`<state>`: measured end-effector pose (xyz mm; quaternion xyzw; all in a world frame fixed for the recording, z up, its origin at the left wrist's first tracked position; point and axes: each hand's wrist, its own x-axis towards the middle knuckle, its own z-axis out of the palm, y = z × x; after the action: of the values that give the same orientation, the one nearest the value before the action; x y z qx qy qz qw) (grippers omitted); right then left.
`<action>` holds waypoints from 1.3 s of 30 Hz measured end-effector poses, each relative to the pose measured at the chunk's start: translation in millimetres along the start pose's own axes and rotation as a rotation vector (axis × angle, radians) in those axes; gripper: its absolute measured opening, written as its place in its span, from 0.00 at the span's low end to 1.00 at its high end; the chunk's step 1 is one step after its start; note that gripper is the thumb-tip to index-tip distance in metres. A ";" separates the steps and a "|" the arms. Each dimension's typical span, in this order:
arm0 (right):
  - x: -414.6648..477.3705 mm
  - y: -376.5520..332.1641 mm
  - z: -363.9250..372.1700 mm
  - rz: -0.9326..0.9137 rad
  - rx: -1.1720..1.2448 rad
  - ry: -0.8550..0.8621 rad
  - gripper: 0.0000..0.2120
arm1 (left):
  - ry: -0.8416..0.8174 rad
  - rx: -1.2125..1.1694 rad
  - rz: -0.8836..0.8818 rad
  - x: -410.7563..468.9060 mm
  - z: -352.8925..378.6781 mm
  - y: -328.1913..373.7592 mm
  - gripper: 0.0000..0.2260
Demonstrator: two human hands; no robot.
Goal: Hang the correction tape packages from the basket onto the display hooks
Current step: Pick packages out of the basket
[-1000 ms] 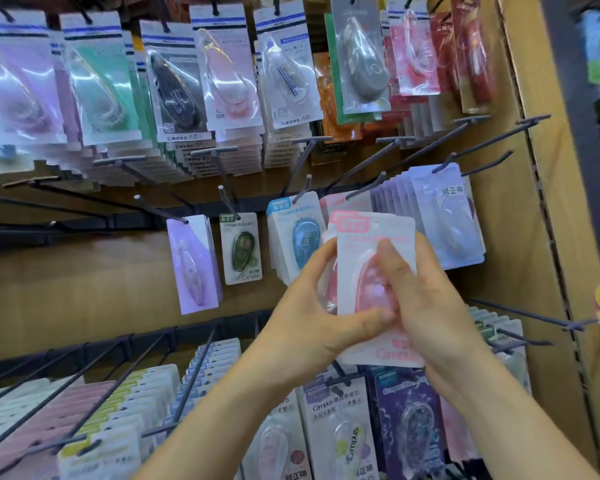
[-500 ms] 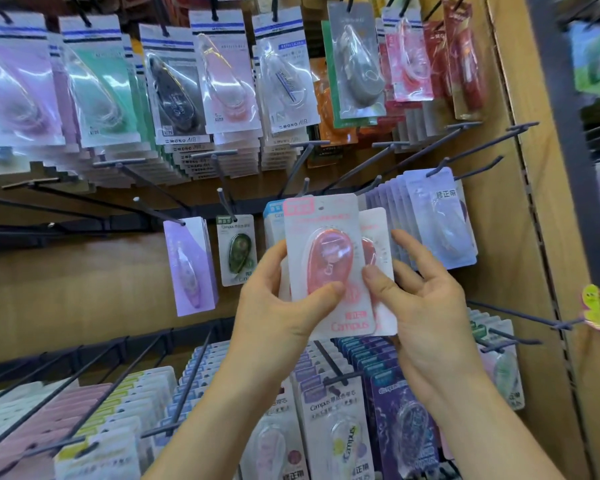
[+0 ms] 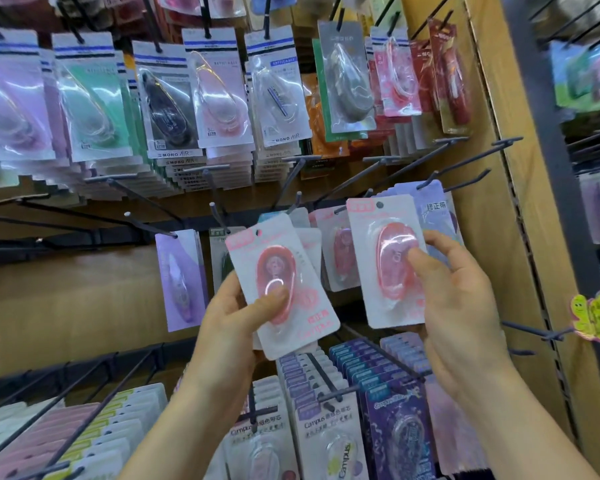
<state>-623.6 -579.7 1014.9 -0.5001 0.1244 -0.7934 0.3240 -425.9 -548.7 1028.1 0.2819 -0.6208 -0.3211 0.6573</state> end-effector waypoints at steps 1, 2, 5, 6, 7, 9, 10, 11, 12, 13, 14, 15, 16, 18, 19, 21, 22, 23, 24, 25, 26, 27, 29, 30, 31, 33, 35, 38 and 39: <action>4.4 -3.6 -0.2 -0.023 -0.016 -0.015 0.09 | -0.013 0.016 -0.012 -0.5 1.0 -0.6 0.20; 8.5 -6.5 0.0 -0.047 -0.040 -0.024 0.09 | -0.025 0.026 -0.021 -1.0 2.2 -0.9 0.20; 19.0 -8.9 2.5 -0.122 -0.159 -0.021 0.11 | -0.043 0.079 -0.022 -0.8 6.3 0.5 0.19; 21.0 -8.3 3.2 -0.138 -0.192 -0.011 0.13 | -0.051 0.107 -0.011 -0.5 7.6 1.3 0.19; 22.7 -7.3 2.9 -0.153 -0.229 0.001 0.14 | -0.056 0.133 0.001 -0.1 8.7 2.5 0.18; 23.8 -7.8 2.3 -0.203 -0.349 0.017 0.14 | -0.063 0.179 0.029 0.8 9.3 4.6 0.18; 24.0 -8.4 2.1 -0.229 -0.412 0.019 0.14 | -0.064 0.200 0.045 1.2 9.1 5.9 0.19; 24.1 -9.3 2.2 -0.245 -0.449 0.023 0.15 | -0.064 0.220 0.061 1.0 8.9 7.4 0.20; 25.5 -10.1 2.5 -0.253 -0.460 0.029 0.16 | -0.065 0.235 0.079 1.2 8.3 8.5 0.20; 27.6 -11.0 3.0 -0.253 -0.459 0.037 0.16 | -0.065 0.248 0.097 1.6 7.6 9.2 0.20; 30.4 -11.5 3.5 -0.242 -0.458 0.042 0.17 | -0.067 0.260 0.113 2.0 7.4 9.7 0.20; 33.4 -11.2 3.5 -0.225 -0.463 0.049 0.16 | -0.069 0.273 0.126 2.7 7.2 10.1 0.20; 36.2 -10.4 3.7 -0.210 -0.481 0.058 0.16 | -0.071 0.284 0.135 3.4 6.9 10.2 0.20; 39.7 -7.8 4.7 -0.191 -0.532 0.072 0.16 | -0.073 0.301 0.150 5.5 5.8 10.3 0.20; 40.3 -6.1 5.0 -0.183 -0.562 0.070 0.16 | -0.076 0.311 0.153 6.6 5.2 10.3 0.19; 42.8 -1.0 6.0 -0.164 -0.629 0.021 0.16 | -0.081 0.329 0.152 9.8 3.7 9.7 0.19; 44.7 1.6 7.7 -0.143 -0.664 -0.022 0.15 | -0.080 0.337 0.149 11.9 2.5 9.1 0.19; 46.5 4.8 10.5 -0.102 -0.706 -0.071 0.14 | -0.075 0.342 0.141 14.3 0.9 8.1 0.20; 48.7 8.4 13.6 -0.067 -0.767 -0.111 0.17 | -0.066 0.345 0.131 16.5 -0.8 7.3 0.20; 52.1 12.6 16.1 -0.047 -0.839 -0.140 0.22 | -0.054 0.345 0.121 18.7 -2.8 6.2 0.20; 56.3 16.7 18.5 -0.037 -0.920 -0.158 0.27 | -0.042 0.341 0.112 20.6 -4.9 5.1 0.20; 60.9 19.5 21.0 -0.032 -1.006 -0.169 0.29 | -0.030 0.337 0.100 22.2 -6.8 3.8 0.20; 69.7 24.7 26.4 -0.040 -1.158 -0.200 0.26 | -0.009 0.331 0.071 24.1 -10.0 1.1 0.19; 73.7 27.8 29.3 -0.046 -1.218 -0.219 0.24 | -0.002 0.331 0.058 24.6 -11.4 0.1 0.19; 78.0 31.4 31.9 -0.040 -1.271 -0.232 0.23 | 0.002 0.331 0.046 25.1 -12.5 -0.6 0.20; 84.5 37.7 37.6 -0.020 -1.339 -0.223 0.21 | 0.007 0.335 0.030 25.8 -13.9 -1.6 0.21; 88.2 40.9 43.0 0.042 -1.369 -0.208 0.21 | 0.010 0.348 0.027 26.2 -13.5 -1.3 0.22; 84.7 39.0 46.4 0.095 -1.382 -0.224 0.21 | 0.001 0.357 0.027 26.4 -11.2 1.5 0.22; 80.9 38.1 45.1 0.081 -1.375 -0.236 0.20 | -0.006 0.356 0.028 26.4 -10.3 2.8 0.22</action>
<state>-592.8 -654.6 1073.8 -0.6696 0.5809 -0.4622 -0.0254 -414.8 -567.6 1046.3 0.3842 -0.6737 -0.1980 0.5993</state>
